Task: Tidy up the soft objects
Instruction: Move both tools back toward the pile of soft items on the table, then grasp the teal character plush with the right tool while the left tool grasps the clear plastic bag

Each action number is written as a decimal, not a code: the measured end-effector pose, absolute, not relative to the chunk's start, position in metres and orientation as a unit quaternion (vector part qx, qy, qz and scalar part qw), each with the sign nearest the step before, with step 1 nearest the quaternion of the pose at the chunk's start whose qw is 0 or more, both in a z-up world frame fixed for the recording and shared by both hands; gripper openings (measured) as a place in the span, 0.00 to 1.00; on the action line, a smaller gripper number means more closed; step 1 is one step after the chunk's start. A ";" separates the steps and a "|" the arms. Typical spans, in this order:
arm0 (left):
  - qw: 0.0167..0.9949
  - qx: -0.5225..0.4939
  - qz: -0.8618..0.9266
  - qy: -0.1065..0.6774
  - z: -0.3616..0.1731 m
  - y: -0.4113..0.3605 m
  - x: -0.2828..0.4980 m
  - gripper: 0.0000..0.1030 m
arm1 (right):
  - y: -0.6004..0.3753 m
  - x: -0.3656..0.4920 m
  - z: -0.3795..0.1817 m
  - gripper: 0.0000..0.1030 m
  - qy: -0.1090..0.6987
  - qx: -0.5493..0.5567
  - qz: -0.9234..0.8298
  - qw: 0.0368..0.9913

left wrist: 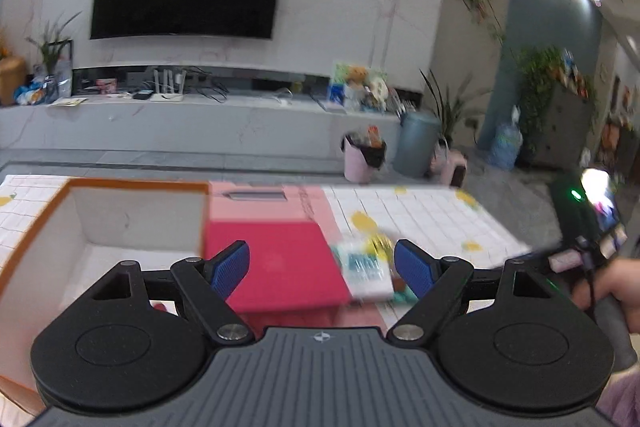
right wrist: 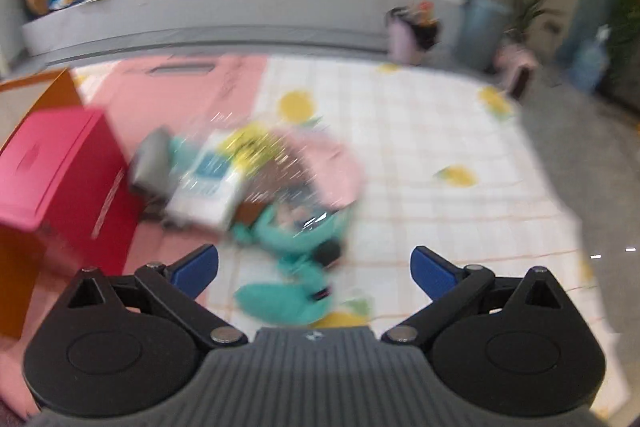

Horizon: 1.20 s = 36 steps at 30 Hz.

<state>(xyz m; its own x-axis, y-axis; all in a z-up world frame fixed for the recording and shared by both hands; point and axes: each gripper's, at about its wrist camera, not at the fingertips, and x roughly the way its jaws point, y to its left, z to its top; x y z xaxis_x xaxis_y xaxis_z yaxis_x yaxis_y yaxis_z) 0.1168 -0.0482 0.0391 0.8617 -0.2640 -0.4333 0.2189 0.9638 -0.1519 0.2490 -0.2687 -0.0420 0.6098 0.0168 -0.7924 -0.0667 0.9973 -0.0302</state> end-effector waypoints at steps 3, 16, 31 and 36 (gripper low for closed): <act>0.958 -0.021 -0.141 0.250 0.019 -0.068 0.115 0.93 | -0.259 0.257 -0.065 0.97 0.445 -0.042 0.037 0.894; 0.943 -0.025 -0.175 0.282 -0.034 -0.083 0.110 0.93 | -0.278 0.272 -0.116 0.72 0.459 -0.020 0.052 0.887; 0.929 -0.015 -0.183 0.321 -0.053 -0.084 0.102 0.93 | -0.278 0.247 -0.106 0.16 0.500 -0.108 0.100 0.853; 0.928 0.003 -0.189 0.322 -0.055 -0.090 0.097 0.93 | -0.283 0.222 -0.101 0.16 0.556 -0.085 0.132 0.817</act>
